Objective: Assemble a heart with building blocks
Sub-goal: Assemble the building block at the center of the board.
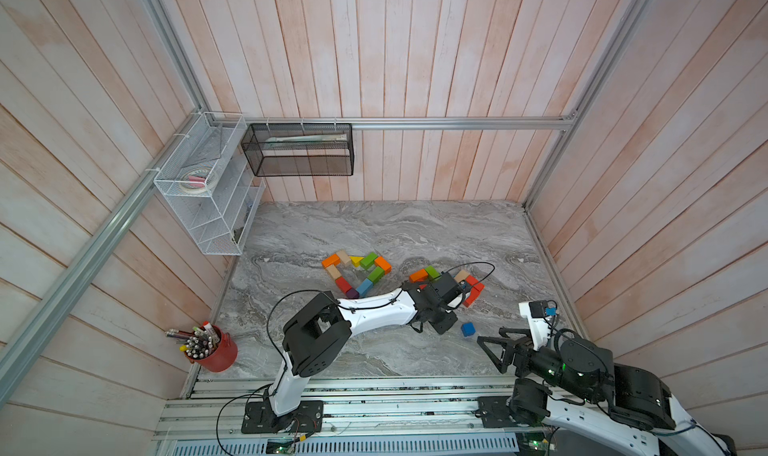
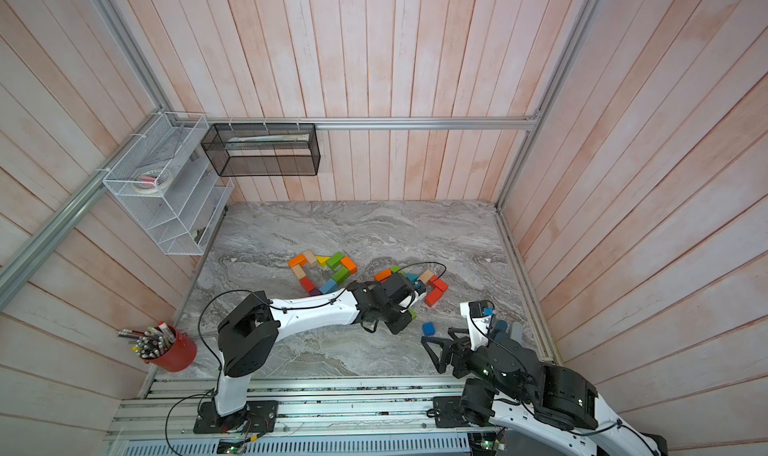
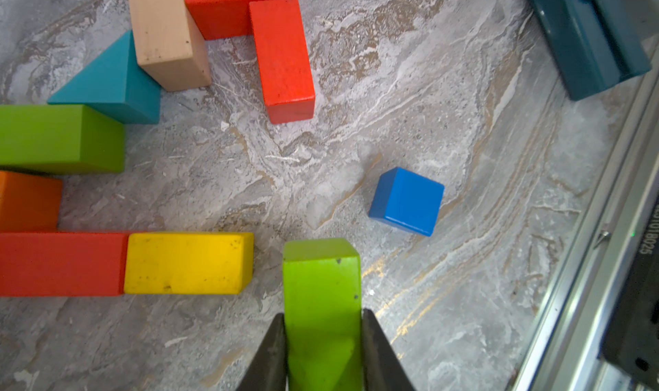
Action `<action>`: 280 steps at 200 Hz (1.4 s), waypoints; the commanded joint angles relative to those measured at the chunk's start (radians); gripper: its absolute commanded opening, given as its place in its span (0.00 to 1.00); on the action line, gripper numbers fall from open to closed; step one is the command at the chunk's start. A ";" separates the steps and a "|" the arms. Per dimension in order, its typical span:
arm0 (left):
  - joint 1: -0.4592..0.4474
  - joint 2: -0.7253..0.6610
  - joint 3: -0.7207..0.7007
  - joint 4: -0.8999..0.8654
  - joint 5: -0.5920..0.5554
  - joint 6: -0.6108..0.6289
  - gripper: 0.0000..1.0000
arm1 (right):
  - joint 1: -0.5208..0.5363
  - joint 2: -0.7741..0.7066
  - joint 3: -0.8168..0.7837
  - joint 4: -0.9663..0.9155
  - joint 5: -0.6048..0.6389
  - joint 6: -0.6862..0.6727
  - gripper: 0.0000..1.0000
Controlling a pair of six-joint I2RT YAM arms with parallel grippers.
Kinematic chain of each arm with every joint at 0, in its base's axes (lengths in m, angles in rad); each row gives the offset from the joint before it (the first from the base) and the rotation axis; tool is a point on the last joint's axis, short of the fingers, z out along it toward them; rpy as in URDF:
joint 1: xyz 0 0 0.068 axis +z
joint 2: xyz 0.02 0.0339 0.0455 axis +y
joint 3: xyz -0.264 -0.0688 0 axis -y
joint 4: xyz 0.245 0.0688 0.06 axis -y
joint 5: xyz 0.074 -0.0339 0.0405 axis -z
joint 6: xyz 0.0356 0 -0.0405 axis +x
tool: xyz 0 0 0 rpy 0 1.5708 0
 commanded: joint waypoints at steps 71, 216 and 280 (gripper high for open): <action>-0.004 0.148 0.166 0.000 -0.002 0.031 0.24 | 0.002 -0.013 0.009 -0.022 0.015 0.005 0.96; 0.014 0.244 0.247 0.014 -0.033 0.023 0.24 | 0.002 -0.013 0.004 -0.017 0.014 0.007 0.96; 0.029 0.270 0.268 0.018 -0.032 0.021 0.24 | 0.002 -0.013 0.003 -0.017 0.015 0.007 0.96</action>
